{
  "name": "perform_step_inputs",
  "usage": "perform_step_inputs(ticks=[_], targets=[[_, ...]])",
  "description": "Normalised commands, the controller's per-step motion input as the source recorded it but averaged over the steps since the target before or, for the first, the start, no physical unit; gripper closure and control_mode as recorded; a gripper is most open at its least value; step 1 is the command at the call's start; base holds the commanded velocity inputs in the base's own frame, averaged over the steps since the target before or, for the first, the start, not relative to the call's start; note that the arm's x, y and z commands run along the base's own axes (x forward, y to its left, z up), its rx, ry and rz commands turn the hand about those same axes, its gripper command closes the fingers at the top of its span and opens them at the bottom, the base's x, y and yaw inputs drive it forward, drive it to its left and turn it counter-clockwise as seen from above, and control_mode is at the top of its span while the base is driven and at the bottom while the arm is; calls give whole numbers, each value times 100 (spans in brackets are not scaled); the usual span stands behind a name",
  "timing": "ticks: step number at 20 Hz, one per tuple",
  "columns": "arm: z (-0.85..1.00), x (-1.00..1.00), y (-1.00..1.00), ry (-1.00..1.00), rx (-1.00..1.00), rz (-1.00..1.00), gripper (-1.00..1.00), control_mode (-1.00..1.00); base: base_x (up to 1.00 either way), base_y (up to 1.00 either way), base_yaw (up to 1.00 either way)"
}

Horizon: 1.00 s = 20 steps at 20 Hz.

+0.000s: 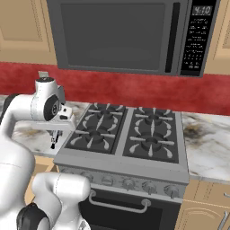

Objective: Take the tongs from the drawer on the left and place them on the dining counter next to the tray containing the hot dog.

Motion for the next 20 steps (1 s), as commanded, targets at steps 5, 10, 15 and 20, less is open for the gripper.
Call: perform_step_inputs(ticks=[5,10,15,20], targets=[[23,-3,-39,-17,-3,-7,100,-100,0,0,0],[26,-1,-42,-14,-1,-5,100,-100,0,0,0],[39,-2,-31,-8,0,-5,100,-100,0,0,0],[28,-3,-14,-7,0,-7,100,-100,0,0,0]])
